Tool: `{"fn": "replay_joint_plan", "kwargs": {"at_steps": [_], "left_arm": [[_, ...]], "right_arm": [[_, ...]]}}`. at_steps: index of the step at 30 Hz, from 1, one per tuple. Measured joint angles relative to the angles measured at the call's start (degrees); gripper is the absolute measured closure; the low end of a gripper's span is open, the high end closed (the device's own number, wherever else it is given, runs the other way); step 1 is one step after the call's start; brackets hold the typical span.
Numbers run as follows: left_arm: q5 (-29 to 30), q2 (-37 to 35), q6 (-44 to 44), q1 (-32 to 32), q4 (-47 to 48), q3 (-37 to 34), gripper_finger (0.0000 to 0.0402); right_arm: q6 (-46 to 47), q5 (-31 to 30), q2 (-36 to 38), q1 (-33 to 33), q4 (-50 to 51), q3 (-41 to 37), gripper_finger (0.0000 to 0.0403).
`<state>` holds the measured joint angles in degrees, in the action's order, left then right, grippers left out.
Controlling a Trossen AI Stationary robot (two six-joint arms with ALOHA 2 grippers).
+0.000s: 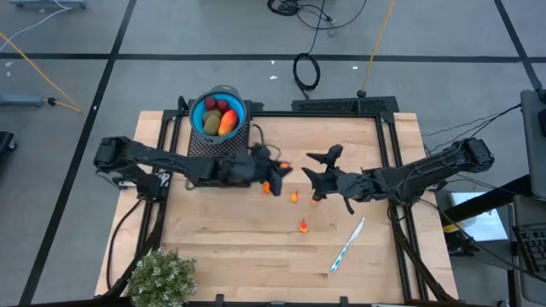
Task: Pick & Place Fruit
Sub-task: Put the top peach into the blue strainer bowl on the shelf
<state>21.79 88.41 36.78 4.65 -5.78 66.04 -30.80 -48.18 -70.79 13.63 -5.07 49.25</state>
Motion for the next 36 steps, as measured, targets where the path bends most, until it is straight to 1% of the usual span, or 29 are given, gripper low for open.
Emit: {"fn": "replay_joint_plan", "kwargs": {"at_steps": [3, 6, 11, 14, 18, 20, 22, 25, 28, 31, 33, 36], "left_arm": [[3.46, -4.2, -3.69, -0.85, 2.5, 0.0, 0.0294], [7.75, -8.31, -8.38, -1.96, 5.95, 0.0, 0.0294], [15.68, -14.35, -13.3, -5.54, 14.21, 0.02, 0.0293], [17.69, -17.02, -14.33, -8.85, 19.57, 0.02, 0.0293], [17.54, -19.23, -13.99, -14.75, 27.81, 0.02, 0.0293], [16.67, -19.84, -13.36, -17.86, 31.5, 0.02, 0.0293], [15.51, -20.14, -11.21, -20.99, 35.15, 0.04, 0.0293], [12.79, -20.31, -7.89, -25.8, 40.13, 0.04, 0.0293], [9.7, -20.38, -4.53, -30.53, 45.1, 0.04, 0.0293], [8.06, -20.2, -2.24, -34.45, 48.78, 0.04, 0.0293], [7.25, -20.18, -2.08, -36.62, 49.65, 0.04, 0.0293], [6.65, -20.18, -4.48, -39.08, 49.79, 0.04, 0.0293]], "right_arm": [[4.51, 0.27, 1.67, -1.36, 3.79, 0.0, 0.0185], [9.38, 1.37, 3.33, -3.08, 8.34, 0.0, 0.0211], [16.52, 8.2, 6.62, -6.51, 13.56, 0.0, 0.0276], [17.98, 11.27, 8.18, -8.38, 14.71, 0.0, 0.032], [18.2, 15.24, 10.34, -10.85, 14.77, 0.02, 0.0379], [18.2, 16.96, 11.24, -11.89, 14.89, 0.02, 0.0396], [18.58, 18.3, 12.21, -13.02, 14.85, 0.02, 0.0395], [19.87, 18.47, 13.34, -14.29, 15.0, 0.02, 0.0392], [19.88, 18.45, 14.1, -15.14, 15.22, 0.02, 0.0399], [20.24, 18.47, 14.56, -15.99, 15.24, 0.02, 0.0401], [21.02, 18.46, 14.62, -16.64, 15.23, 0.01, 0.04], [21.41, 18.45, 14.62, -17.4, 15.24, 0.02, 0.0402]]}}
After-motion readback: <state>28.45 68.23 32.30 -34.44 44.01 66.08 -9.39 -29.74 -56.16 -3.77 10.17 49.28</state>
